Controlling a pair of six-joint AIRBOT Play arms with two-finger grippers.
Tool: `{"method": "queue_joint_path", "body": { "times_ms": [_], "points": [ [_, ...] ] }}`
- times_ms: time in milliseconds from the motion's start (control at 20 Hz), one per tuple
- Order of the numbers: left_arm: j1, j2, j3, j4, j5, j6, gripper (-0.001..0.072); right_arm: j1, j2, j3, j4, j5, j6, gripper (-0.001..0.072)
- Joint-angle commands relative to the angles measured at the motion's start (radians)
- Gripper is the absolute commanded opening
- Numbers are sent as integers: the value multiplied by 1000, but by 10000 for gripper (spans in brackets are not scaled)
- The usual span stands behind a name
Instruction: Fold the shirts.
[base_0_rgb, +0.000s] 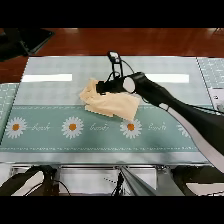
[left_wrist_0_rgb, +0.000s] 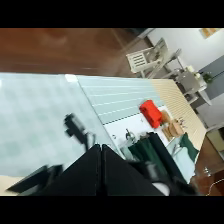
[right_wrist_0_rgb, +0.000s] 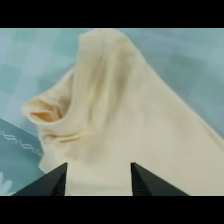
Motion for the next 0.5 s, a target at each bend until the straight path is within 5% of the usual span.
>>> {"method": "queue_joint_path", "body": {
  "times_ms": [0,100,200,250,300,350,450],
  "points": [
    [11,3,0,72,-5,0,24,-110,121,1,-320,362,3,481],
    [23,3,0,108,-6,0,24,-212,193,-8,-581,613,-39,479],
    [42,3,0,138,-31,-1,26,-366,261,-81,-581,690,-84,429],
    [54,3,0,161,-50,-1,64,-447,293,-144,-475,678,-83,430],
    [64,3,0,201,-63,-17,181,-530,320,-226,-305,624,-84,467],
    [72,3,0,256,-69,-50,302,-591,335,-306,-127,555,-95,589],
    [80,3,0,376,-83,-109,342,-653,338,-457,216,393,-193,604]
  ]
}}
